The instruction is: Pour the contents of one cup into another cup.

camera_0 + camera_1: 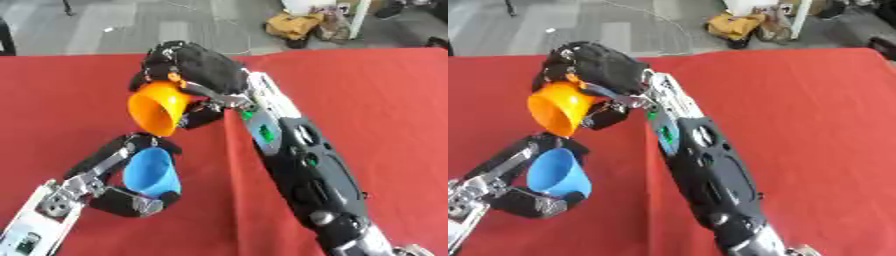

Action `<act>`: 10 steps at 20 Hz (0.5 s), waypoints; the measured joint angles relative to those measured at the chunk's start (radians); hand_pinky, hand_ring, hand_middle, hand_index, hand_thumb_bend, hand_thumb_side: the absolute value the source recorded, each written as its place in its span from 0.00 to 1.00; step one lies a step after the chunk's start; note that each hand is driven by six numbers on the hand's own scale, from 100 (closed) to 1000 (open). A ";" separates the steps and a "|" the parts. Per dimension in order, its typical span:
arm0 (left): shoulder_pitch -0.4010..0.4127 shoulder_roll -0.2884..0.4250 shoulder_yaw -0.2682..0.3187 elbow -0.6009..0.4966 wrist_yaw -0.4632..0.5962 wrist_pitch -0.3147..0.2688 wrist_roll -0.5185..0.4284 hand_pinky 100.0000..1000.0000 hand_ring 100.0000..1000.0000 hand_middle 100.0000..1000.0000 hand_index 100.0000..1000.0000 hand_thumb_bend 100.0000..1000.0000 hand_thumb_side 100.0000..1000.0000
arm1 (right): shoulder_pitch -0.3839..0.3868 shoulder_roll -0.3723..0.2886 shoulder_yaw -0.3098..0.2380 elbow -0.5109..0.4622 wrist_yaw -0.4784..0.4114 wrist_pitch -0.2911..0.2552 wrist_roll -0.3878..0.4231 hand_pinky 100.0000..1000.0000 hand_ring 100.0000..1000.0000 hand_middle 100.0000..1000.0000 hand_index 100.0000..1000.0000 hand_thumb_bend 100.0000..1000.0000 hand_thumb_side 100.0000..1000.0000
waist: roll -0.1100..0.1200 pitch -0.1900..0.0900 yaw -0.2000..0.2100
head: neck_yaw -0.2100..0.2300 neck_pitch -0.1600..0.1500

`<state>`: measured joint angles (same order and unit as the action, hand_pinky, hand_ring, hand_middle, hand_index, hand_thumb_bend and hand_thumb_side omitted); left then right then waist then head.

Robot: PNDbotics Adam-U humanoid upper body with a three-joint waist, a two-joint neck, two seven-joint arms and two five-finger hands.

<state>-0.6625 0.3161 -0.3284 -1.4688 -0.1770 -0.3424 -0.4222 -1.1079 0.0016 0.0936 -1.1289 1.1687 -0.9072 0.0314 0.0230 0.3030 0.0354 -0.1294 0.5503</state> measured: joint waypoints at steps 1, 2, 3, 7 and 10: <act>-0.001 0.000 0.000 0.000 0.000 0.000 -0.002 0.25 0.22 0.38 0.75 0.00 0.01 | 0.000 0.000 0.000 0.000 0.003 0.000 -0.003 0.64 0.60 0.39 0.69 0.25 0.00 | 0.000 0.000 0.000 | 0.000 0.000; -0.003 0.000 0.000 0.000 0.000 0.000 -0.003 0.25 0.22 0.38 0.75 0.00 0.01 | 0.000 0.000 0.001 0.000 0.007 0.000 -0.007 0.64 0.60 0.39 0.69 0.26 0.00 | 0.000 0.000 0.000 | 0.000 0.000; -0.006 0.000 0.000 0.001 0.001 -0.001 -0.005 0.25 0.22 0.38 0.75 0.00 0.01 | 0.000 0.000 0.002 0.000 0.014 0.000 -0.010 0.64 0.60 0.39 0.69 0.26 0.00 | 0.000 0.000 0.000 | 0.000 0.000; -0.008 -0.001 0.000 0.003 0.002 -0.002 -0.009 0.25 0.22 0.38 0.75 0.00 0.01 | 0.000 0.002 0.007 0.000 0.041 0.000 -0.023 0.63 0.60 0.39 0.69 0.26 0.00 | 0.000 0.000 0.000 | 0.000 0.000; -0.008 -0.004 0.000 0.005 0.002 -0.004 -0.012 0.25 0.22 0.38 0.75 0.00 0.01 | 0.000 0.003 0.008 0.000 0.058 0.000 -0.033 0.63 0.60 0.40 0.69 0.26 0.00 | 0.000 0.000 0.000 | -0.001 0.000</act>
<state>-0.6708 0.3125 -0.3285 -1.4637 -0.1746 -0.3464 -0.4339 -1.1079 0.0044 0.1015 -1.1289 1.2266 -0.9077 -0.0015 0.0229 0.3031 0.0353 -0.1300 0.5503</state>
